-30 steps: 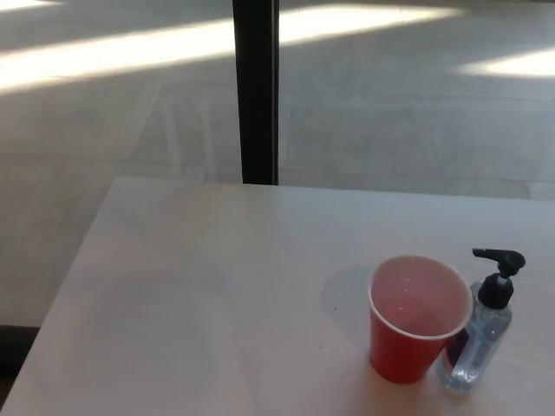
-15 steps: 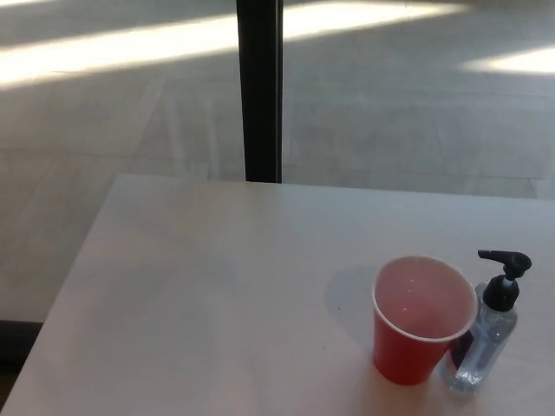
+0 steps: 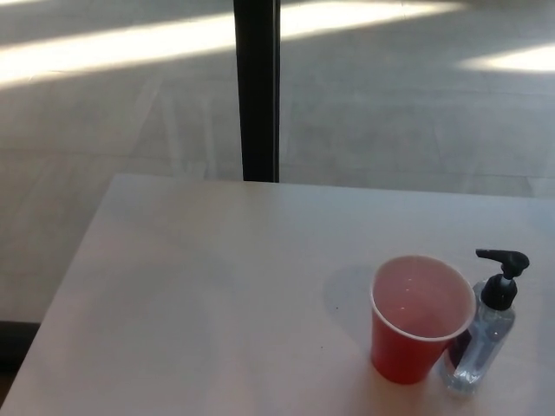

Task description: The robot uses its right hand fist to press the hand soap kept in the middle of the table to get liquid hand soap out

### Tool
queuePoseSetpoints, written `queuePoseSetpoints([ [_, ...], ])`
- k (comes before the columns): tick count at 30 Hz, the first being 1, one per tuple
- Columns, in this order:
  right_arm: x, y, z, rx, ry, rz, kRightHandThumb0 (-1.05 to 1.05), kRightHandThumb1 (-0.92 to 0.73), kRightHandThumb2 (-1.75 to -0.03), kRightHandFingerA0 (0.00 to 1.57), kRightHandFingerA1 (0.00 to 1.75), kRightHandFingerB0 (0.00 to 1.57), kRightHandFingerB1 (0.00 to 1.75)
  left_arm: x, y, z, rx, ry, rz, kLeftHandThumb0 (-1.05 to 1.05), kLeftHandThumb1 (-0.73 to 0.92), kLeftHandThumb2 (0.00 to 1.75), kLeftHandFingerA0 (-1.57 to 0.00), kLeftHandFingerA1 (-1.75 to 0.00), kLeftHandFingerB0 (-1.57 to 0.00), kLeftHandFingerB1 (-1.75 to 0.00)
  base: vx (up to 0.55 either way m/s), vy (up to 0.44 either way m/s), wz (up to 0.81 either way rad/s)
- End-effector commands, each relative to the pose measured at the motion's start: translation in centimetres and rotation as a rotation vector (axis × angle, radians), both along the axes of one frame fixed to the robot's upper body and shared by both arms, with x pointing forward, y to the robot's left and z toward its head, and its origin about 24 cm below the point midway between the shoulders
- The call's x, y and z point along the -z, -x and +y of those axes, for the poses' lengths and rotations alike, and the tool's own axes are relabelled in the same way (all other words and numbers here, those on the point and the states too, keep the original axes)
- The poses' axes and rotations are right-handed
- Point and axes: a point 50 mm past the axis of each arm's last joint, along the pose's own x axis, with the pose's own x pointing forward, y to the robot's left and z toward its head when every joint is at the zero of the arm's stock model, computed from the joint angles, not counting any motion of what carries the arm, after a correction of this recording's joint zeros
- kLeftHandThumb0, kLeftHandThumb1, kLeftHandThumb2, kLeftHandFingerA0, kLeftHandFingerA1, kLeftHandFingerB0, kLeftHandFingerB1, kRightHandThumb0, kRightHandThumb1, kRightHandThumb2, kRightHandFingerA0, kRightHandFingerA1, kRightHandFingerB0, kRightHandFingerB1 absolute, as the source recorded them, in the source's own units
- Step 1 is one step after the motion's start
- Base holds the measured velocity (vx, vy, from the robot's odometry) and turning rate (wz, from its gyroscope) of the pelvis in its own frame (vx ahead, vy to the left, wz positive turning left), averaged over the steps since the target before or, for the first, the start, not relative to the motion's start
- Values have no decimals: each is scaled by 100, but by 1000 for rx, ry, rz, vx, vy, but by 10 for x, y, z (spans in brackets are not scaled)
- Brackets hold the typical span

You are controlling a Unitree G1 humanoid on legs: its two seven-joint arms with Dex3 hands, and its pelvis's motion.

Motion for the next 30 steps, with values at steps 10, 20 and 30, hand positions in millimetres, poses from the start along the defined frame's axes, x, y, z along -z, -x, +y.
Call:
queuePoseSetpoints([
  [10,27,-9,118,-638,161,282,-17,-65,-89,92,175,79,105,-7,3,8,-34,-32,6,12,38,98,-89,-105,-73,-91,0,0,0],
  [20,48,-3,137,-749,212,392,-13,-71,-99,94,175,77,112,-7,8,10,-42,-25,-6,12,35,100,-93,-109,-77,-94,0,0,0],
  [30,69,6,151,-821,252,489,-12,-70,-100,93,175,75,122,-6,20,10,-43,-36,36,9,38,98,-89,-105,-72,-89,0,0,0],
])
